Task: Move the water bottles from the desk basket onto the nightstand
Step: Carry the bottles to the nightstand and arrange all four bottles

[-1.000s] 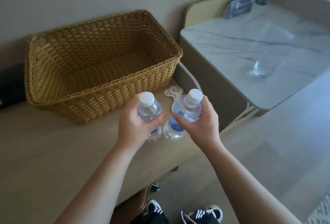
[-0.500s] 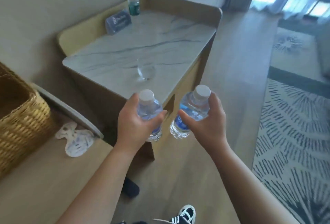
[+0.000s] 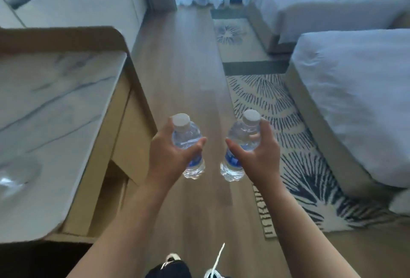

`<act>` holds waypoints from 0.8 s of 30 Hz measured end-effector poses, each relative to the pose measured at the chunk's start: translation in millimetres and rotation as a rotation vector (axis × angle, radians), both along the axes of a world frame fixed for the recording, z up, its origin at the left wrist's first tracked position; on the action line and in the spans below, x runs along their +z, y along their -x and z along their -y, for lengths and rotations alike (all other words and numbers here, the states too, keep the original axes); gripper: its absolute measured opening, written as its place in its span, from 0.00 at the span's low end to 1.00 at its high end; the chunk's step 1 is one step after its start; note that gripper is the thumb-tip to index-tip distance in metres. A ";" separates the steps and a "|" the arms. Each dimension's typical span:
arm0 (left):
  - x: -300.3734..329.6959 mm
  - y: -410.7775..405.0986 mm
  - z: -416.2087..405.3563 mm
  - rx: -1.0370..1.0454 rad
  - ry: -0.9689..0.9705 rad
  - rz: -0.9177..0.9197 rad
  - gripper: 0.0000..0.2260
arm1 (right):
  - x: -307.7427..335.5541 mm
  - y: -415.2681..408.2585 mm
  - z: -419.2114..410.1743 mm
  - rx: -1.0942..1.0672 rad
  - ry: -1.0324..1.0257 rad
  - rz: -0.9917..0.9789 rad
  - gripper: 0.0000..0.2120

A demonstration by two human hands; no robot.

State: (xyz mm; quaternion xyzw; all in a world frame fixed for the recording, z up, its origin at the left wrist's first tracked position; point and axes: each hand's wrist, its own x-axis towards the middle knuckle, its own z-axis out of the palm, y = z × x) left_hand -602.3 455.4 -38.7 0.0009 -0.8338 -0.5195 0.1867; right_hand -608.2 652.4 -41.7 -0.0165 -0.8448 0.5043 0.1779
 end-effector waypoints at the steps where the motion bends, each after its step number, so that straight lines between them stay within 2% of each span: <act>1: -2.3 12.9 -6.6 -0.027 0.004 0.000 0.22 | -1.0 8.1 -7.7 -0.032 -0.008 0.006 0.29; 8: -23.5 121.0 -29.2 -0.161 -0.001 0.004 0.25 | -15.3 89.7 -32.4 -0.206 -0.009 0.024 0.29; 13: -35.0 228.6 -18.7 -0.219 0.030 0.004 0.21 | -23.1 184.0 -21.2 -0.262 0.030 0.040 0.29; 24: -29.1 460.0 -5.7 -0.281 0.061 0.042 0.20 | -19.7 387.6 -12.7 -0.340 0.070 0.083 0.28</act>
